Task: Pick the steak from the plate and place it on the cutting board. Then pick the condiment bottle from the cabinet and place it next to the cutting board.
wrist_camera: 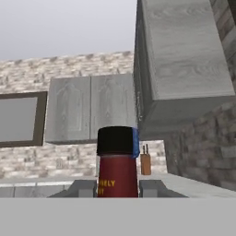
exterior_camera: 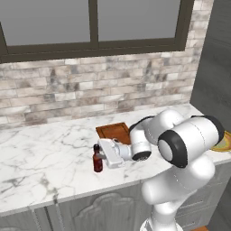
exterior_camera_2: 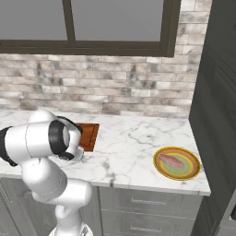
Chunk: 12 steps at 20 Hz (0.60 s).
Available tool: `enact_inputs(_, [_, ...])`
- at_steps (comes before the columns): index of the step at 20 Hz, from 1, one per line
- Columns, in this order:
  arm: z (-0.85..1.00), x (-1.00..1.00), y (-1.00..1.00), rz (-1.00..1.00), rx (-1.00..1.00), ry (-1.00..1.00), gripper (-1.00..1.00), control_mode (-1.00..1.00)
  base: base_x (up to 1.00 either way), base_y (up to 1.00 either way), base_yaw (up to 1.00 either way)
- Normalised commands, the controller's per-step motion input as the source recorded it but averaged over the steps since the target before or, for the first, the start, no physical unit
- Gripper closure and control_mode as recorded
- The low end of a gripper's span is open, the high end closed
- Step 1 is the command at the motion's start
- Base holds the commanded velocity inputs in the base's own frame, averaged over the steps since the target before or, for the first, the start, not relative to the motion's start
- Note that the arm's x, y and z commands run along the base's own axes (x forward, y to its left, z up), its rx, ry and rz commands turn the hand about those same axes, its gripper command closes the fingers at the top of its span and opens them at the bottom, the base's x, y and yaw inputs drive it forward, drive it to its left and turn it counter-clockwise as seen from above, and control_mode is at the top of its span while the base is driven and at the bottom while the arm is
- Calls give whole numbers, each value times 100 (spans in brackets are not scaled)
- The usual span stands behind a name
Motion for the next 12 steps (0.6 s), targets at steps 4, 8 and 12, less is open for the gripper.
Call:
enact_inputs(4, [-24,7,9,-2,0,-1,100,-100,0,0,0])
enact_inputs(8, [-27,7,10,-1,-1,-2,100,-100,0,0,0])
enact_inputs(12, [-24,11,7,-1,0,-2,100,-100,0,0,0])
